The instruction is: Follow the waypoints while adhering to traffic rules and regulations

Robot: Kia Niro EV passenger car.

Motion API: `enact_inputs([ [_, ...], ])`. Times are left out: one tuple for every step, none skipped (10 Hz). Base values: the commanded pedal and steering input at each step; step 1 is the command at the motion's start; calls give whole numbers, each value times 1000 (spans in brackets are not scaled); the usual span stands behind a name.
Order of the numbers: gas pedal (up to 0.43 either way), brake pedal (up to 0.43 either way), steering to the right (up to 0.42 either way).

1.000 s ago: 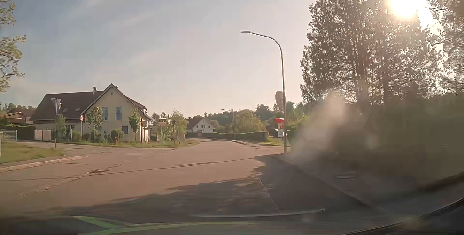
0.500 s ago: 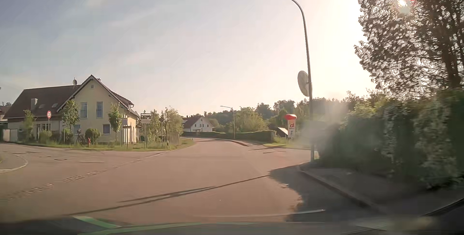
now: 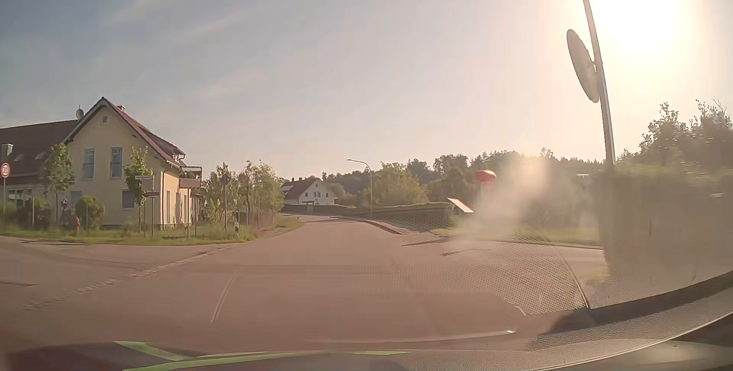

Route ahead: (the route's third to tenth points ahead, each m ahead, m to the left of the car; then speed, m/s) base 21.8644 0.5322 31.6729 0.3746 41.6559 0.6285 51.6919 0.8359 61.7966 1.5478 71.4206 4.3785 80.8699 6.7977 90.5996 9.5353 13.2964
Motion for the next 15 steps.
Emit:
enact_inputs([
  [150,0,-6],
  [150,0,-6],
  [138,0,-6],
  [138,0,-6],
  [130,0,-6],
  [98,0,-6],
  [98,0,-7],
  [87,0,-7],
  [87,0,-7],
  [87,0,-8],
  [87,0,-8],
  [87,0,-7],
  [87,0,-7],
  [87,0,-8],
  [87,0,-8],
])
